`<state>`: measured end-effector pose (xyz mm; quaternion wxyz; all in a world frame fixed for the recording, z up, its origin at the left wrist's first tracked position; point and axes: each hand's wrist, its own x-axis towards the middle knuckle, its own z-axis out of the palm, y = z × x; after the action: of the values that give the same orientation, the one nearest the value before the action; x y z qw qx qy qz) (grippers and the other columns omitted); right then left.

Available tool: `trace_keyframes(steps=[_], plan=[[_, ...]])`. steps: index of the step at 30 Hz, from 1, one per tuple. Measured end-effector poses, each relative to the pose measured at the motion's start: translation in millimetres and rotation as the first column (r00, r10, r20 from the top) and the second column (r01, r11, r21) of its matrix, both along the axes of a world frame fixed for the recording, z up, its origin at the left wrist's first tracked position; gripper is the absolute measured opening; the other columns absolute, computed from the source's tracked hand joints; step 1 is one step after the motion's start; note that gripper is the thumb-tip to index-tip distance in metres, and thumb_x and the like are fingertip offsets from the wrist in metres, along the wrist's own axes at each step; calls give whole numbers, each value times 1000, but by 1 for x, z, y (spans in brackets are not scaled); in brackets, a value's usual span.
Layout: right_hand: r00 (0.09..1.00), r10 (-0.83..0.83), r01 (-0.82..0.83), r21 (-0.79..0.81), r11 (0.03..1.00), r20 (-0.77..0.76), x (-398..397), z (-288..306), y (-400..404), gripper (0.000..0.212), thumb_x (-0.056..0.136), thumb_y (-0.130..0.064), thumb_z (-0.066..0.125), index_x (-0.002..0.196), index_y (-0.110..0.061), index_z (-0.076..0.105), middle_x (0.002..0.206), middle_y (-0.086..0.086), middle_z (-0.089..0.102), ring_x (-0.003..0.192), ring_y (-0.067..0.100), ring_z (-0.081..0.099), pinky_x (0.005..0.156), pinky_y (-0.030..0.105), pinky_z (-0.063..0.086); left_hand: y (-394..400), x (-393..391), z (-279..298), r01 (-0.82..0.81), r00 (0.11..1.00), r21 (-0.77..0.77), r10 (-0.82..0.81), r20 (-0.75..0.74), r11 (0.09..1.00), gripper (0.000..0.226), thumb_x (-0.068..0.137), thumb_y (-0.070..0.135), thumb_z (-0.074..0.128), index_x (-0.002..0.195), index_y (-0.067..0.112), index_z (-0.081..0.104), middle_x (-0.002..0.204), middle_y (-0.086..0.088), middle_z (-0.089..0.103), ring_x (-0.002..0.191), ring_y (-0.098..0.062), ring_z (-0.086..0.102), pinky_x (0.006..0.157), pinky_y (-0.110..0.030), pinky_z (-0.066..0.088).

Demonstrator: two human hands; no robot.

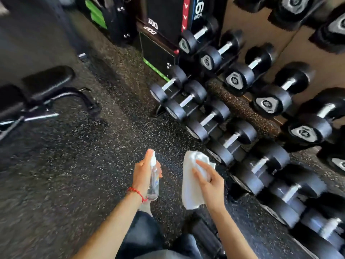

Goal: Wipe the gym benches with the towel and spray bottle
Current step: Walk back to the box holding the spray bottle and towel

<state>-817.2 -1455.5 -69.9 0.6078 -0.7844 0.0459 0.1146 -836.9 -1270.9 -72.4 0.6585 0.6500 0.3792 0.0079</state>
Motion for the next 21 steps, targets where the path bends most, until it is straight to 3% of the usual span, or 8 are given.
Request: trace_keyframes(steps=[6, 10, 15, 17, 21], plan=[[990, 138, -138, -14, 990, -9, 62, 2, 114, 30, 84, -30, 68, 90, -58, 63, 90, -23, 66, 82, -4, 61, 69, 25, 51, 116, 39, -3, -139, 990, 14, 140, -24, 990, 67, 91, 56, 38, 50, 6, 55, 41, -2, 56, 39, -13, 53, 42, -15, 40], [985, 172, -172, -11, 985, -13, 99, 4, 180, 25, 83, -31, 68, 95, -53, 64, 95, -21, 65, 87, 0, 61, 73, 30, 52, 184, 63, -2, -199, 980, 10, 200, -27, 980, 67, 90, 57, 37, 50, 7, 54, 42, -2, 56, 38, -12, 53, 38, -11, 37], [974, 225, -225, -15, 974, -29, 140, 5, 239, 22, 82, -32, 69, 98, -46, 64, 91, -18, 67, 81, -5, 60, 61, 13, 46, 241, 93, -1, -296, 954, -27, 295, -54, 955, 61, 90, 53, 41, 50, 11, 60, 46, -3, 62, 38, -13, 56, 43, -16, 42], [967, 252, -253, -27, 967, -33, 158, 3, 258, 22, 81, -33, 70, 99, -45, 65, 92, -20, 67, 84, -7, 59, 65, 14, 46, 257, 107, -5, -322, 945, -35, 319, -66, 946, 61, 89, 55, 41, 50, 11, 60, 46, -4, 62, 39, -14, 56, 49, -24, 43], [957, 287, -288, -29, 957, -41, 203, -4, 291, 23, 81, -31, 70, 102, -40, 67, 92, -19, 68, 86, -4, 61, 68, 16, 50, 284, 144, -11, -326, 944, -28, 323, -60, 945, 63, 82, 62, 39, 53, 9, 58, 44, 0, 60, 38, -12, 54, 48, -23, 40]])
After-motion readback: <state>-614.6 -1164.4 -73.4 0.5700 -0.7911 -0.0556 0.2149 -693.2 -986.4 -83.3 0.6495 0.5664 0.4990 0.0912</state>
